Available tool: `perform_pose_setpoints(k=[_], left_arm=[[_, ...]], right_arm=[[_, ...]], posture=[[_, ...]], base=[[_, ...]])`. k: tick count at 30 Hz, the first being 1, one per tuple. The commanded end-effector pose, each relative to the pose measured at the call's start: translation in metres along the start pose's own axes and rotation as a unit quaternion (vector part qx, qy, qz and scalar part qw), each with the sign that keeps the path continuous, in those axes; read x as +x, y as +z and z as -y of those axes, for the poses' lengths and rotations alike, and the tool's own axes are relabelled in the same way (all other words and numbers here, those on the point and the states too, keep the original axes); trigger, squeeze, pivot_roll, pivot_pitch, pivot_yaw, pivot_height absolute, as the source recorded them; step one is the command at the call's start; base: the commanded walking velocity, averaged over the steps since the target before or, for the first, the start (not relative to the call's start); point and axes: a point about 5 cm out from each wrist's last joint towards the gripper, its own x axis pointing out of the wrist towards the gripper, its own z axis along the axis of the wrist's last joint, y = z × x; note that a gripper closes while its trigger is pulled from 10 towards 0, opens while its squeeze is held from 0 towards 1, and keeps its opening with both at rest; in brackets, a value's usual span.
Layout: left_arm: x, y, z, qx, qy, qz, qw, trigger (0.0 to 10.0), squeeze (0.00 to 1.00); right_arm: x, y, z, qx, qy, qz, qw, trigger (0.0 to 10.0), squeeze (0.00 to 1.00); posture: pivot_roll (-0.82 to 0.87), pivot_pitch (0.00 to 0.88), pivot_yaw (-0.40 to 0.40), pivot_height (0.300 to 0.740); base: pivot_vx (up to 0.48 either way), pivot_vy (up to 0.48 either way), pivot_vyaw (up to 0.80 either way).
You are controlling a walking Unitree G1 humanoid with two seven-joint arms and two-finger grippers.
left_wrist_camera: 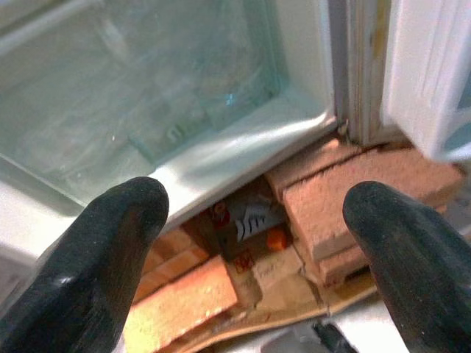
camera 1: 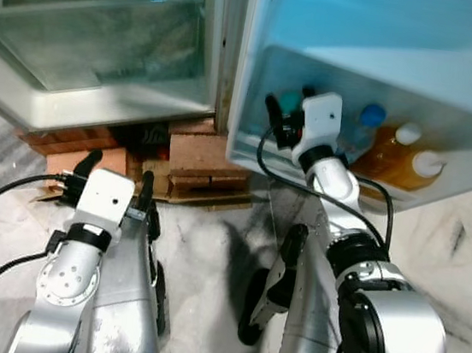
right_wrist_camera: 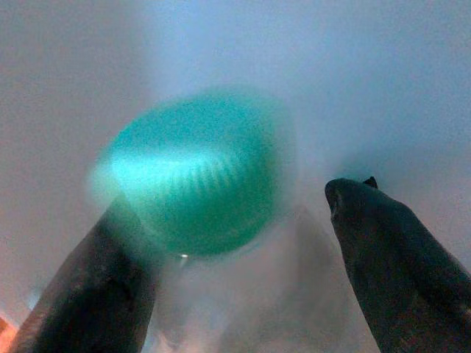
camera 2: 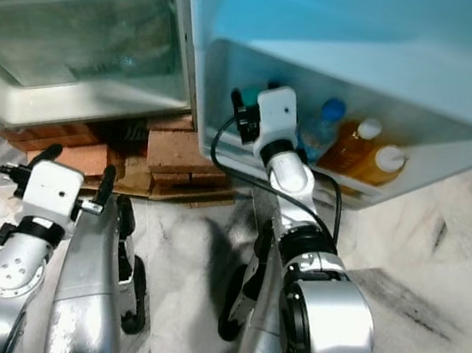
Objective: Restocking fridge
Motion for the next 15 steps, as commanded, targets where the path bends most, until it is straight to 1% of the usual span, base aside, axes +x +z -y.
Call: perform_pose_setpoints(k=[1,3,5,7,9,11,14,15], left_arm=[[-0.003,-0.01,0.005,-0.004,-0.005,-0.017,1.0,10.0,0.0],[0.0,-0.013,0.006,-0.007,-0.005,-0.018,1.0,10.0,0.0],[0.002,-0.013,0.006,-0.01,-0.004,-0.018,1.0,10.0,0.0],[0.006,-0.015,0.005,-0.011,-0.003,-0.017,1.0,10.0,0.0],[0.009,-0.017,0.005,-0.012,-0.003,-0.016,1.0,10.0,0.0],[0.01,-0.017,0.004,-0.011,-0.003,-0.015,1.0,10.0,0.0],[0.012,-0.021,0.005,-0.013,-0.002,-0.015,1.0,10.0,0.0],[0.012,-0.021,0.005,-0.013,-0.002,-0.015,1.0,10.0,0.0]], right_arm=[[-0.01,-0.012,0.002,0.014,0.001,-0.017,1.0,10.0,1.0],[-0.017,-0.013,0.003,0.02,0.003,-0.011,1.0,10.0,1.0],[-0.019,-0.012,0.002,0.021,0.012,-0.003,1.0,10.0,1.0],[-0.023,-0.006,0.0,0.02,0.027,0.018,0.999,10.0,1.0],[-0.025,-0.003,-0.002,0.022,0.036,0.028,0.999,10.0,1.0],[-0.026,0.0,-0.002,0.028,0.04,0.035,0.998,10.0,1.0],[-0.037,0.001,-0.007,0.032,0.053,0.043,0.997,10.0,1.0],[-0.037,0.001,-0.007,0.032,0.053,0.043,0.997,10.0,1.0]], posture=[[0.18,0.23,-0.04,0.507],[0.17,0.214,-0.036,0.507],[0.16,0.204,-0.031,0.507],[0.15,0.188,-0.025,0.507],[0.14,0.177,-0.023,0.507],[0.14,0.175,-0.022,0.507],[0.13,0.15,-0.026,0.507],[0.13,0.15,-0.026,0.507]], base=[[0.0,0.0,0.0],[0.0,0.0,0.0],[0.0,0.0,0.0],[0.0,0.0,0.0],[0.0,0.0,0.0],[0.0,0.0,0.0],[0.0,0.0,0.0],[0.0,0.0,0.0]])
